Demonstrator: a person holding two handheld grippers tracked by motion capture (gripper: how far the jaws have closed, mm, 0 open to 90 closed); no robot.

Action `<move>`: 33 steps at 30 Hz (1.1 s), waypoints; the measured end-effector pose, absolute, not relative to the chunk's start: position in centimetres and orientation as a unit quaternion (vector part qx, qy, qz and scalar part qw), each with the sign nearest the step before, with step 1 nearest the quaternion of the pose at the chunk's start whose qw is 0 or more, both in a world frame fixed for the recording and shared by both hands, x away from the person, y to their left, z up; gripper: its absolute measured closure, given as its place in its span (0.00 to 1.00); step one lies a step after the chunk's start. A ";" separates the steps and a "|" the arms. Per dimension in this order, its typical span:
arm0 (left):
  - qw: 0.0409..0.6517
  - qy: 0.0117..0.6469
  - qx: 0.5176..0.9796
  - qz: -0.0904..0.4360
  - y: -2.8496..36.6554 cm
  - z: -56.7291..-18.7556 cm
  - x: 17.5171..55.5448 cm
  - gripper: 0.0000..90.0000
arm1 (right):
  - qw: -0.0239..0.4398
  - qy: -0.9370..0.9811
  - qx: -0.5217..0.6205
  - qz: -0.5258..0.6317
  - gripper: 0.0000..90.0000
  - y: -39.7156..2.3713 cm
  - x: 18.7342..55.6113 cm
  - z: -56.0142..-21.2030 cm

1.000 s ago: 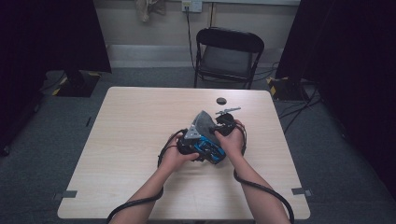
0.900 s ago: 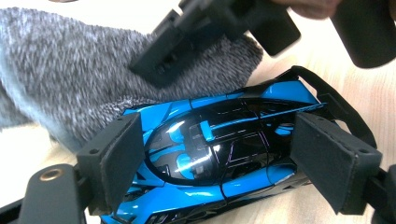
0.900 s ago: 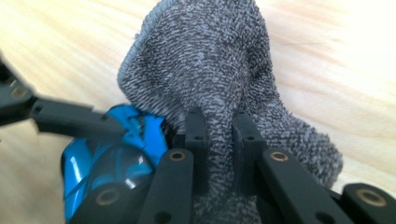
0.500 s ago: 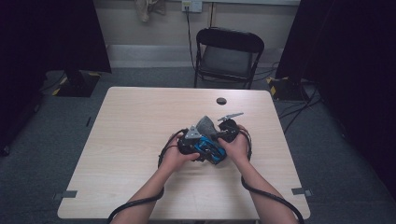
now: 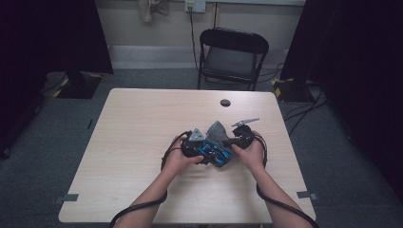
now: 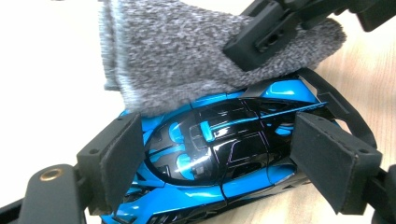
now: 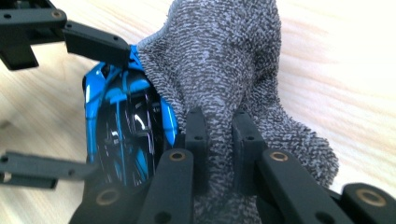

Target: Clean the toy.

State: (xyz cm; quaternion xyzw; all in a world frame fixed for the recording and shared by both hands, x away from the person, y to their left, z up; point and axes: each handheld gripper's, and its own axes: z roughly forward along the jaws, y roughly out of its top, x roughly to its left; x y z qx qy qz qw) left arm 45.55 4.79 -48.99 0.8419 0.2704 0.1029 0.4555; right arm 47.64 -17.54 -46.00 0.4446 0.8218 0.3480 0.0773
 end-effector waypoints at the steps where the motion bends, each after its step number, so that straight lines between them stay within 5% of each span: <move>1: 0.455 0.270 0.842 0.103 4.8 -49.0 45.6 0.19 | 0.077 0.823 0.444 0.347 0.89 -17.7 47.6 -46.0; 33: 0.449 0.273 0.844 0.105 4.7 -48.9 45.5 0.19 | 0.095 0.803 0.470 0.353 0.89 -22.4 46.4 -44.5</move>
